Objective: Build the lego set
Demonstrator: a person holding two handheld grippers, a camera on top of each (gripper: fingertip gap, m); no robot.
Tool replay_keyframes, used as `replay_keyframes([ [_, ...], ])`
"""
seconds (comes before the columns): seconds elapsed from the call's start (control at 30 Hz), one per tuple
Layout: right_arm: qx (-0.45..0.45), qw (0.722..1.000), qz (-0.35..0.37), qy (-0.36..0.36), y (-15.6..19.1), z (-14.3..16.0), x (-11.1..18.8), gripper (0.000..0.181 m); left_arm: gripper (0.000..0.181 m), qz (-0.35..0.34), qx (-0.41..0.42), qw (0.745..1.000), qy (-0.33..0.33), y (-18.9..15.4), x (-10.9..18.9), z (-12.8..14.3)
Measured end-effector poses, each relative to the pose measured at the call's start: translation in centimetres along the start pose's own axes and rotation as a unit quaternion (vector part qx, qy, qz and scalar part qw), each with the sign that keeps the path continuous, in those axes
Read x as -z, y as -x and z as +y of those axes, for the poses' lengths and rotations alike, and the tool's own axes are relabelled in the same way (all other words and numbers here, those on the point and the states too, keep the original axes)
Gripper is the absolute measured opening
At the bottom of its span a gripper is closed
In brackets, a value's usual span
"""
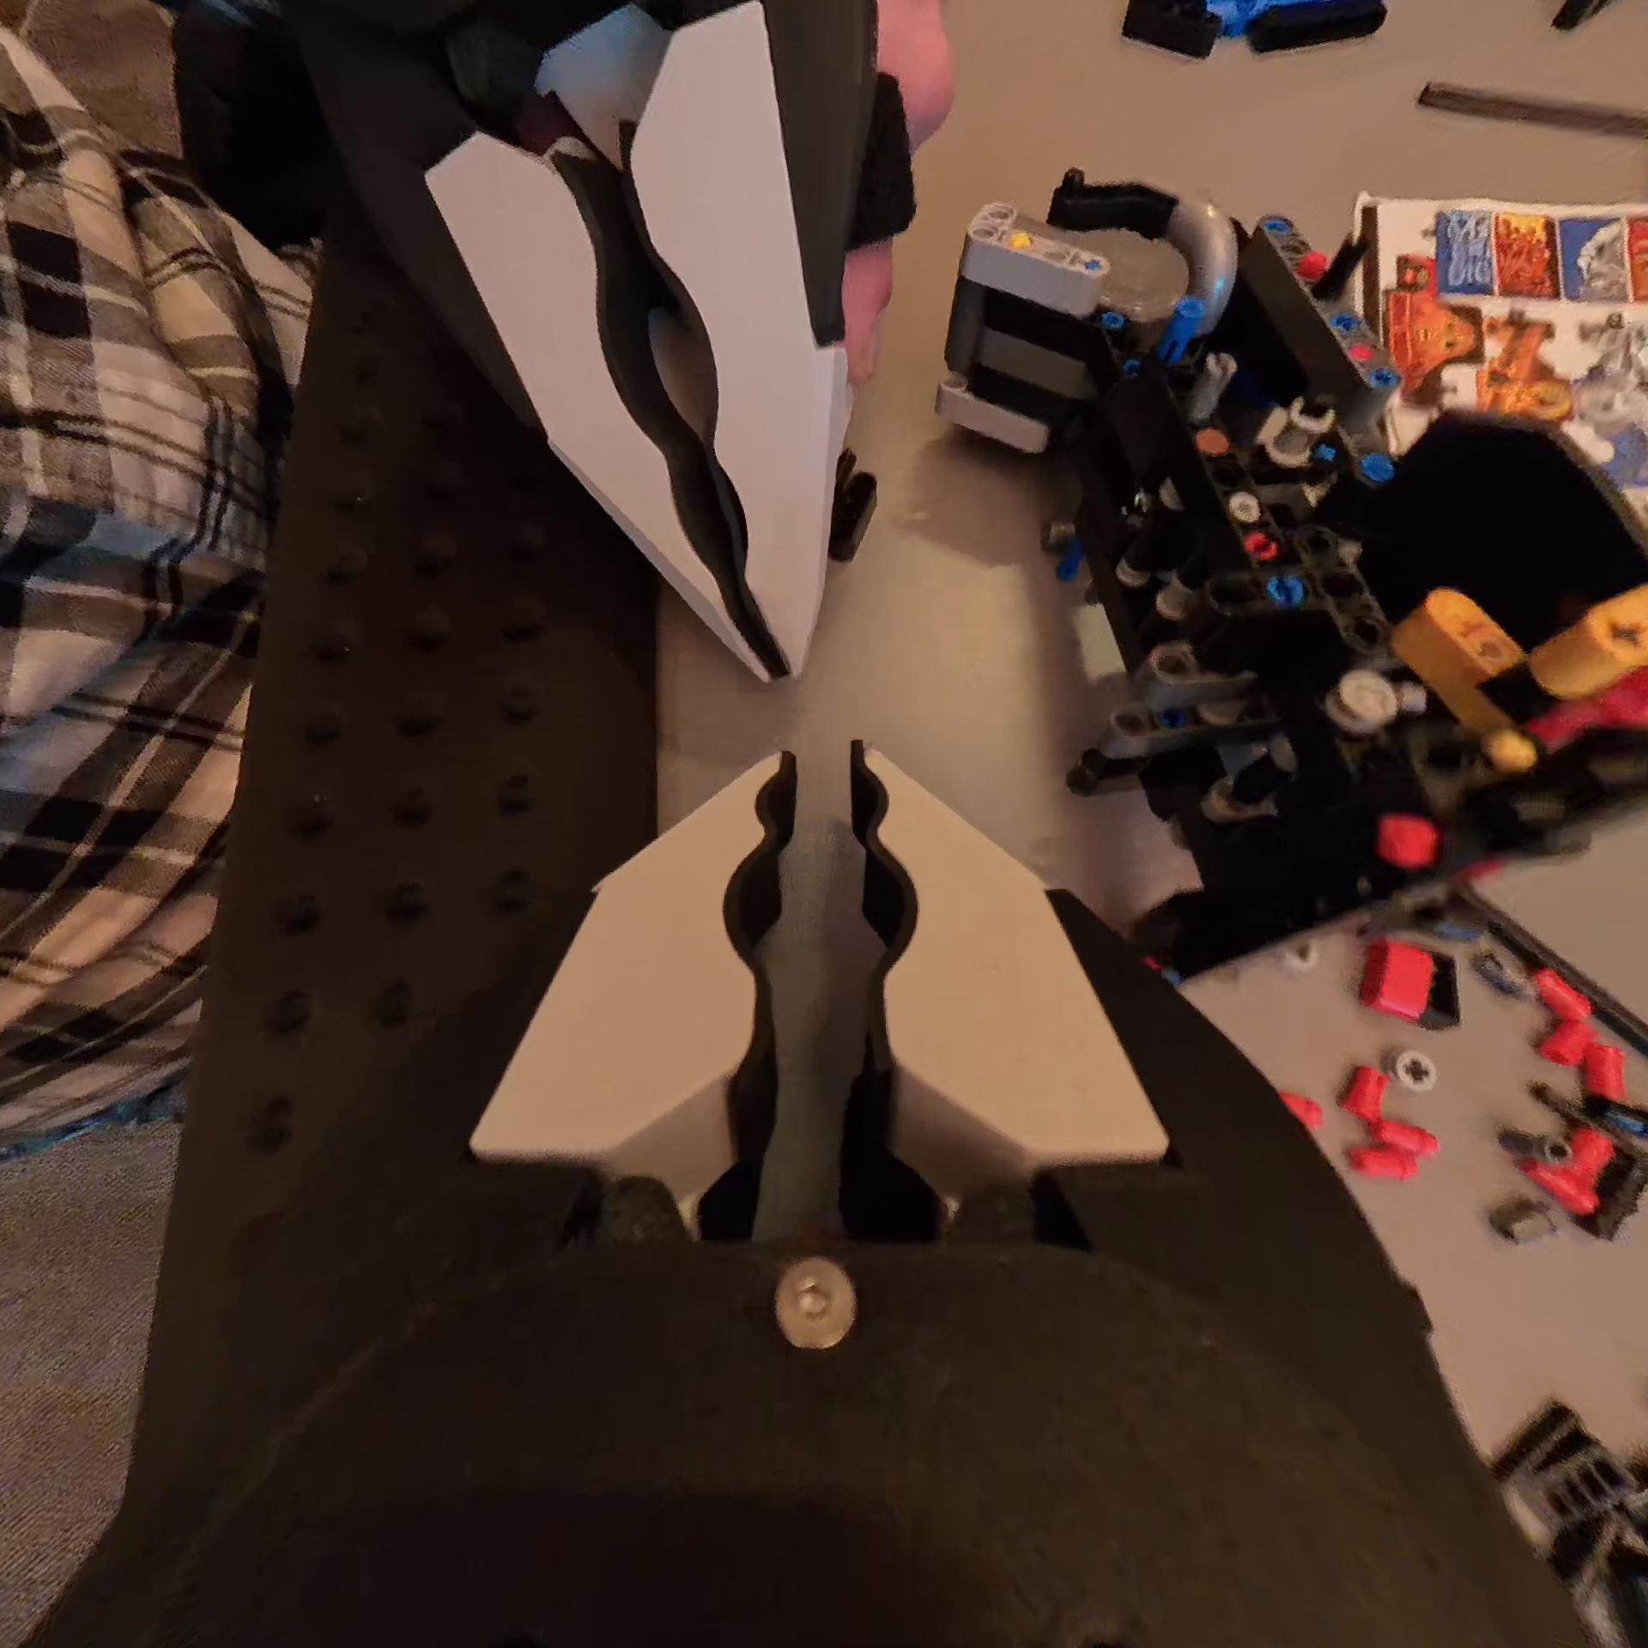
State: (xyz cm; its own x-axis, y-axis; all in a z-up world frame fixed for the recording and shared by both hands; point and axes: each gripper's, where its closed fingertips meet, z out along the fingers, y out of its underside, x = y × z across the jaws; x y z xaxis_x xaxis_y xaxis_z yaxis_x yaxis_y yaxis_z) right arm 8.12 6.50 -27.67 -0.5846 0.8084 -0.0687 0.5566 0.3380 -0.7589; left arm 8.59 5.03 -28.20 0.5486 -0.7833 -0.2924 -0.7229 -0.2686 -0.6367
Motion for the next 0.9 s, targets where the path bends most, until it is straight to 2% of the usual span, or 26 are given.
replay_keyframes([
  [0.13, 0.006, 0.999, -0.033, 0.030, 1.3, 2.1, 1.9, 0.015, 0.002, 0.008, 0.000, 1.000, -0.002, -0.3, -0.1, -0.3],
  [0.23, 0.011, 0.997, -0.060, 0.052, 2.3, 3.2, 2.2, 0.017, 0.004, 0.022, 0.004, 1.000, -0.007, -0.7, -0.3, -0.6],
  [0.4, 0.025, 0.995, -0.053, 0.077, 1.6, 3.4, 2.5, 0.028, 0.005, 0.052, 0.003, 0.999, 0.012, -2.0, -0.9, -0.8],
  [0.53, 0.023, 0.994, -0.070, 0.081, 2.3, 4.0, 2.6, 0.014, 0.000, 0.058, 0.005, 0.998, 0.027, -2.4, -1.2, -0.6],
  [0.57, 0.024, 0.994, -0.069, 0.075, 2.4, 4.0, 2.6, 0.014, 0.000, 0.061, 0.012, 0.998, 0.027, -2.5, -1.1, -0.6],
  [0.67, 0.021, 0.996, -0.067, 0.063, 3.1, 4.1, 2.6, 0.029, 0.000, 0.084, 0.020, 0.996, 0.014, -3.7, -1.1, -1.0],
  [0.9, 0.043, 0.996, -0.054, 0.064, 3.6, 3.9, 2.6, 0.023, 0.000, 0.070, 0.025, 0.997, 0.012, -3.9, -1.1, -1.1],
])
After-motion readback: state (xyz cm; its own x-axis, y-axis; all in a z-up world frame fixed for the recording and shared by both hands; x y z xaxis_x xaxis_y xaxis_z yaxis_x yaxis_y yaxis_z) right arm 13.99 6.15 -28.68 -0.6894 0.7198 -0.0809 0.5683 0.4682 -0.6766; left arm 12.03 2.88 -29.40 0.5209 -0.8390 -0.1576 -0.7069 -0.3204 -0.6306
